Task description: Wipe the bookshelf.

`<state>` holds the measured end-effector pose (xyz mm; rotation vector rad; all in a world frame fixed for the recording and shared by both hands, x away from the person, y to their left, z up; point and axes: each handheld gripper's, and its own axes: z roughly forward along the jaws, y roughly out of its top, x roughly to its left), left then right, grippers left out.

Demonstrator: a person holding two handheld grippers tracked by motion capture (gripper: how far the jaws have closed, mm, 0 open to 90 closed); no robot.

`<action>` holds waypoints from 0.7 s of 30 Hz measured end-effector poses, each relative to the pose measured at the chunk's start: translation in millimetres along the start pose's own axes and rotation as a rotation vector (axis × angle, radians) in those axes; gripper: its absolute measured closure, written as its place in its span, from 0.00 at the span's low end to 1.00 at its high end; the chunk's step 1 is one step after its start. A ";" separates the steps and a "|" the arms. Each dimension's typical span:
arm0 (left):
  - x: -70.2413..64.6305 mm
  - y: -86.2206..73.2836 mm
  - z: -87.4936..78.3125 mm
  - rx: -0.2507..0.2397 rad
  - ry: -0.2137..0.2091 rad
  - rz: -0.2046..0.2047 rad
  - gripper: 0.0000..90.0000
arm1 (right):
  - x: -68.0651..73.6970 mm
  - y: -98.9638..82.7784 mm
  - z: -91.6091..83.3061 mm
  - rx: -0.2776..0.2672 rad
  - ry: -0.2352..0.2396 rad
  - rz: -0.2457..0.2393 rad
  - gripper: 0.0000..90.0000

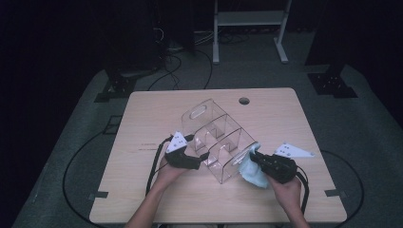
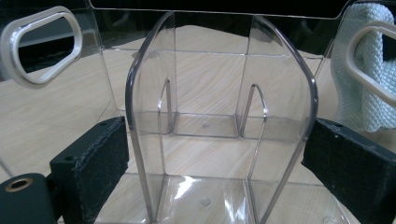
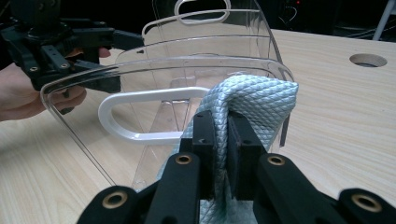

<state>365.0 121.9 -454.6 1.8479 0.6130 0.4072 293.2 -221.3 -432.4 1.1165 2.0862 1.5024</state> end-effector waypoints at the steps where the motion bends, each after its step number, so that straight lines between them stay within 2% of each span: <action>1: 0.1 1.4 2.2 0.006 -0.001 0.003 0.07 | -0.2 0.1 0.0 0.004 0.000 0.002 0.92; 8: 1.1 7.4 12.1 0.020 -0.010 0.019 0.07 | -6.1 1.3 -2.9 0.000 -0.011 0.009 0.92; 14: -2.3 6.2 7.7 0.028 -0.002 0.015 0.11 | -13.0 0.6 -6.2 -0.007 -0.021 0.019 0.91; 18: -5.4 4.4 1.5 0.030 0.002 0.015 0.11 | -11.0 -0.4 -7.9 -0.006 -0.011 0.009 0.91; 21: -9.3 2.1 -6.0 0.036 0.002 0.015 0.11 | -3.6 -0.8 -8.8 -0.009 0.009 -0.015 0.91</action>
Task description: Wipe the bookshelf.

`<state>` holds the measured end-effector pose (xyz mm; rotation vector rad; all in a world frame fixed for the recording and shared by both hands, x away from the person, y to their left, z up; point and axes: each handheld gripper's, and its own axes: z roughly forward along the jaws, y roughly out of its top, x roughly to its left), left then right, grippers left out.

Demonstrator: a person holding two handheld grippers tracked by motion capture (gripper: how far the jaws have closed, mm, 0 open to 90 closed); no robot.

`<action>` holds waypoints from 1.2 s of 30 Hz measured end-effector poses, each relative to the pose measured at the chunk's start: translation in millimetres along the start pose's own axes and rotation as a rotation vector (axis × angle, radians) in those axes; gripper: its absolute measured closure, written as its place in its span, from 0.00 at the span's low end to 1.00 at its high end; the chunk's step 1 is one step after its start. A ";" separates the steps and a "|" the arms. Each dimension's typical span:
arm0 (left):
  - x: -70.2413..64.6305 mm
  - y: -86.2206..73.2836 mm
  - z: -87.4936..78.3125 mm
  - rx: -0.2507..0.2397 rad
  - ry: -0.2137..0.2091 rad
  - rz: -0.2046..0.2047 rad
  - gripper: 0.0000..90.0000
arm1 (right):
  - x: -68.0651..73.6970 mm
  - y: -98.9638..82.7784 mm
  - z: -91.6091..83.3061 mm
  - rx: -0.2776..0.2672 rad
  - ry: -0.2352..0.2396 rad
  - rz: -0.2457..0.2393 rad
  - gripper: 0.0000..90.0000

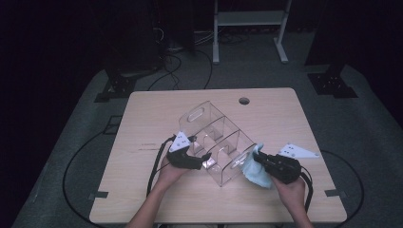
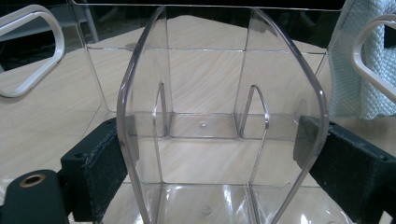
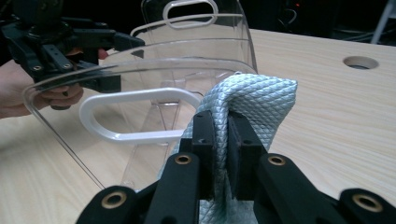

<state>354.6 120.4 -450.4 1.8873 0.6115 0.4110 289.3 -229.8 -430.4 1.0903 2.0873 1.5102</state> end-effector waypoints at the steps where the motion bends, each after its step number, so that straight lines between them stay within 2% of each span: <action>1: -2.0 -1.5 -4.3 0.002 0.001 -0.002 0.11 | 2.4 0.2 0.0 -0.002 0.005 -0.006 0.91; 4: -6.1 -6.0 -15.3 0.004 0.008 -0.003 0.11 | 6.7 0.7 0.7 -0.005 0.017 -0.022 0.91; 8: -9.0 -12.9 -28.4 -0.009 0.044 -0.017 0.11 | 17.6 3.1 7.3 -0.003 0.038 -0.036 0.91; 12: -8.6 -16.4 -35.9 -0.011 0.072 -0.027 0.11 | 36.9 7.7 12.5 -0.014 0.088 -0.071 0.91; 14: -8.3 -17.5 -37.7 -0.015 0.071 -0.025 0.11 | 39.9 10.5 13.1 -0.014 0.117 -0.082 0.92; 17: -9.0 -17.9 -37.9 -0.017 0.074 -0.026 0.11 | 31.7 12.0 12.1 -0.008 0.082 -0.087 0.92; 19: -9.7 -17.9 -37.3 -0.022 0.076 -0.024 0.11 | 19.4 11.5 11.5 -0.014 0.050 -0.060 0.92; 21: -11.6 -17.9 -35.6 -0.029 0.081 -0.024 0.11 | 11.2 10.7 11.9 -0.018 0.060 -0.025 0.92; 23: -12.8 -17.7 -34.4 -0.031 0.088 -0.030 0.10 | 14.9 10.3 12.6 -0.021 0.061 -0.030 0.92; 25: -11.1 -18.5 -34.7 -0.030 0.086 -0.031 0.10 | 23.3 10.3 14.0 -0.025 0.091 -0.043 0.91; 27: -10.0 -18.4 -35.4 -0.028 0.084 -0.031 0.10 | 29.3 10.6 14.5 -0.025 0.101 -0.068 0.91; 29: -9.6 -18.5 -35.9 -0.028 0.081 -0.028 0.11 | 25.4 11.2 14.2 -0.018 0.108 -0.070 0.92; 31: -9.6 -18.4 -35.7 -0.028 0.081 -0.029 0.11 | 16.9 11.3 14.3 -0.017 0.083 -0.052 0.92; 33: -10.3 -17.9 -34.7 -0.029 0.091 -0.029 0.11 | 9.6 11.3 15.5 -0.017 0.080 -0.027 0.92; 36: -10.2 -17.3 -32.5 -0.029 0.103 -0.039 0.10 | 16.0 12.2 17.3 -0.030 0.084 -0.030 0.92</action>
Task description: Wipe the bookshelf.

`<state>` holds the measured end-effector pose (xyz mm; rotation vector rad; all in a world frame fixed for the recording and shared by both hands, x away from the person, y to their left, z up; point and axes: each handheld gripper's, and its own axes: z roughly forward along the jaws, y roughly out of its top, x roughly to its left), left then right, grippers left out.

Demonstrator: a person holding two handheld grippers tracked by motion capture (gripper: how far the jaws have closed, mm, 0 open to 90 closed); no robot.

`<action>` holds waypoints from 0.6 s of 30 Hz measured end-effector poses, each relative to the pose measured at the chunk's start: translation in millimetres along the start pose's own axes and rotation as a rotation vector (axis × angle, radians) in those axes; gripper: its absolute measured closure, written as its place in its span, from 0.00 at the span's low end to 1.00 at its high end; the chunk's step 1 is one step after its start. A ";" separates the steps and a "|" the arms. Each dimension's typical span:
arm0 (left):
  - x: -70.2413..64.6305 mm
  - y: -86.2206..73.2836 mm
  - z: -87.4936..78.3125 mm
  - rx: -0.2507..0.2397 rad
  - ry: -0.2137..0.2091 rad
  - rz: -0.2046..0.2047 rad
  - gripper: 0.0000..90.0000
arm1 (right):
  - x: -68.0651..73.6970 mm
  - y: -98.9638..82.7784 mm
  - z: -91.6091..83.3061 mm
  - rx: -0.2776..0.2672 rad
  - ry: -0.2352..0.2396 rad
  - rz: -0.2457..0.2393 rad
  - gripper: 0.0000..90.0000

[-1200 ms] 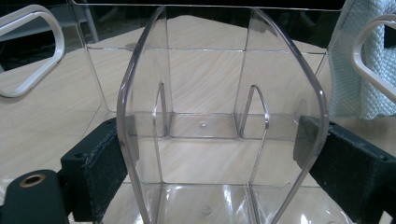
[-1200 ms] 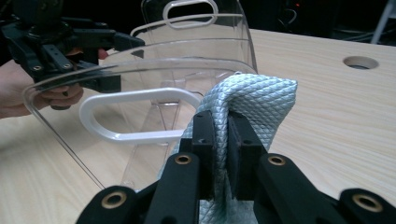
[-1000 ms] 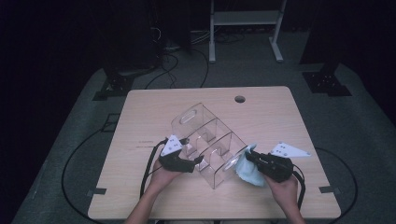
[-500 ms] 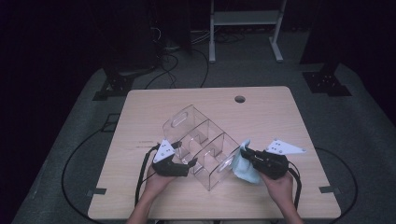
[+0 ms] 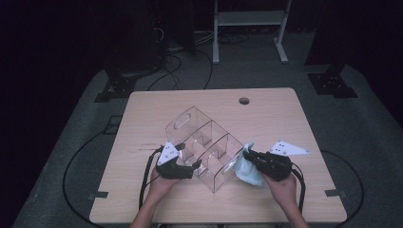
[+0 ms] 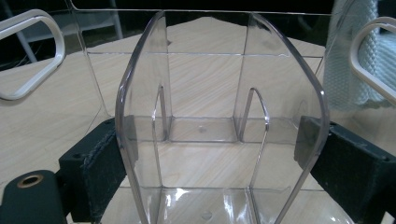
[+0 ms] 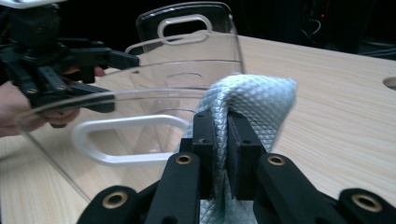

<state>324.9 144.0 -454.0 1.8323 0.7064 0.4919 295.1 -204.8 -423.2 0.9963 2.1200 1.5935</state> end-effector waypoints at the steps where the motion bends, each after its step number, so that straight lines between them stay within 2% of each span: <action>1: 0.3 0.1 0.5 0.000 0.005 -0.002 0.10 | 5.8 1.1 1.1 -0.002 0.011 -0.012 0.92; 2: 1.2 0.3 0.7 0.001 0.007 0.001 0.10 | 12.9 2.3 1.9 -0.001 0.017 -0.031 0.92; 4: 2.1 0.4 1.2 -0.002 0.007 -0.002 0.10 | 24.0 4.4 3.2 -0.005 0.062 -0.052 0.92; 6: 2.8 0.4 0.9 0.000 0.005 0.000 0.10 | 30.1 6.4 4.0 0.009 0.051 -0.091 0.92; 7: 2.8 0.6 0.7 0.003 0.006 -0.001 0.10 | 28.1 7.1 3.8 0.013 0.046 -0.093 0.92; 10: 2.0 0.8 1.0 0.001 0.012 -0.003 0.10 | 15.6 6.4 3.5 -0.002 0.015 -0.054 0.92; 12: 2.2 1.1 1.6 0.001 0.014 -0.005 0.10 | 17.8 6.3 4.2 -0.004 0.011 -0.059 0.92; 13: 2.6 0.9 1.7 0.000 0.016 -0.006 0.10 | 22.1 6.5 5.0 -0.004 0.018 -0.069 0.92; 16: 4.2 1.3 2.7 0.001 0.024 -0.013 0.10 | 40.6 5.7 10.0 0.000 0.087 -0.080 0.92; 18: 5.5 1.1 2.4 0.001 0.025 -0.014 0.10 | 53.2 3.6 14.1 0.008 0.126 -0.104 0.92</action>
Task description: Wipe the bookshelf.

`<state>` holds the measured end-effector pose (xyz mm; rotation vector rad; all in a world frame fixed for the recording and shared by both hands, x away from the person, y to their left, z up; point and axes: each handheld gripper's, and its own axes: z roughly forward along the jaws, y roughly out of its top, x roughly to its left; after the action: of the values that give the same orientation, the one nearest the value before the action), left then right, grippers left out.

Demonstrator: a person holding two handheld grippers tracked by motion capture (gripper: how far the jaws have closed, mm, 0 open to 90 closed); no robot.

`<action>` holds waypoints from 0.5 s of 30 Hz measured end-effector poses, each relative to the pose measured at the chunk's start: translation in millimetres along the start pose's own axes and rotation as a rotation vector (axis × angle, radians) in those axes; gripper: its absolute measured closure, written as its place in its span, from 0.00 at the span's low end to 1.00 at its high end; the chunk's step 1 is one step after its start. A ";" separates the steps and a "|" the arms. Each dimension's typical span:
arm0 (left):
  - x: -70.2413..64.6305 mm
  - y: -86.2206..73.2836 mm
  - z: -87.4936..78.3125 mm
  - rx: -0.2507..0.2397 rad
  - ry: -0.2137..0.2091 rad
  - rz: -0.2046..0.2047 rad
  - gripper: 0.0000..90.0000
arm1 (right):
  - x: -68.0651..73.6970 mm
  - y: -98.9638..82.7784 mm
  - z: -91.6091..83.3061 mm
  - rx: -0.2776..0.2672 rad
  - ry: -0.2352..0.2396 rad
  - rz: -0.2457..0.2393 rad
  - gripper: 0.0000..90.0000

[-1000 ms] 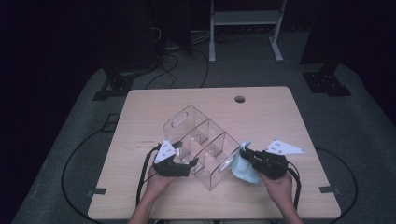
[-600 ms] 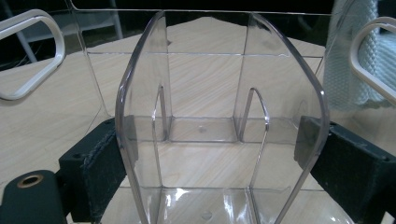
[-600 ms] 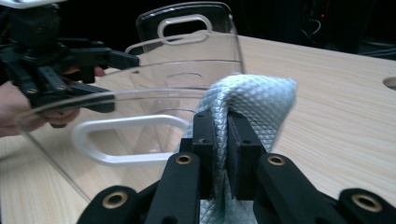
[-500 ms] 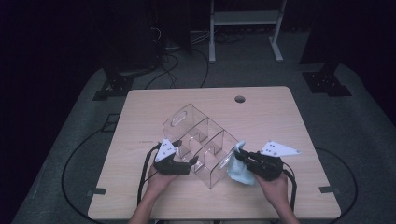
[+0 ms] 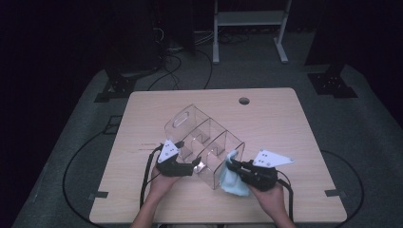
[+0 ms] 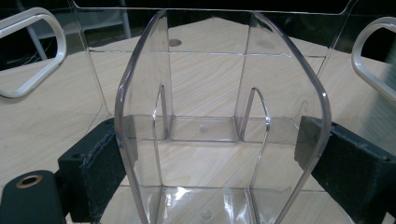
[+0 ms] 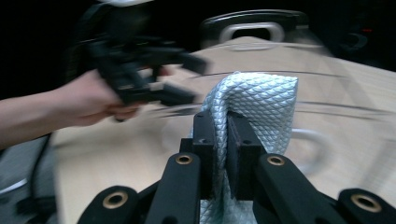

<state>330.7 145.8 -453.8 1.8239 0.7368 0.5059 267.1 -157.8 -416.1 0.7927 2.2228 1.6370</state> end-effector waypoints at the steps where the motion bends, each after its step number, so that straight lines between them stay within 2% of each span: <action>1: 0.5 -0.2 -0.4 0.000 -0.002 0.000 0.10 | 3.4 -0.2 1.7 0.005 -0.003 -0.023 0.92; 2: 0.6 -0.3 -0.6 -0.001 -0.002 0.000 0.10 | 3.1 0.0 1.9 0.007 -0.007 -0.032 0.92; 3: 0.9 -0.2 -0.9 0.001 -0.001 0.003 0.10 | -0.8 0.6 1.0 0.014 -0.006 -0.016 0.92; 5: 0.8 -0.4 -0.8 -0.001 0.000 0.002 0.10 | -10.0 0.7 -2.0 -0.003 -0.042 0.011 0.92; 7: -0.3 -0.1 -0.1 -0.002 0.005 0.000 0.10 | -14.6 0.8 -4.0 -0.008 -0.053 0.033 0.92; 9: -1.1 0.3 0.7 -0.001 0.012 -0.007 0.10 | -9.1 0.0 -2.1 -0.013 -0.044 0.024 0.92; 12: 0.1 0.2 1.5 -0.005 0.013 -0.015 0.10 | 7.9 -2.1 6.1 -0.002 0.006 0.008 0.92; 14: 1.4 0.1 0.9 -0.003 0.010 -0.013 0.10 | 18.8 -4.9 12.0 0.017 0.037 -0.025 0.92; 15: 1.8 0.2 0.6 0.001 0.008 -0.011 0.10 | 22.5 -6.0 13.3 0.019 0.026 -0.054 0.92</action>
<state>332.4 146.6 -453.8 1.8182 0.7521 0.5059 254.0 -135.7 -423.8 0.7129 2.2608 1.6123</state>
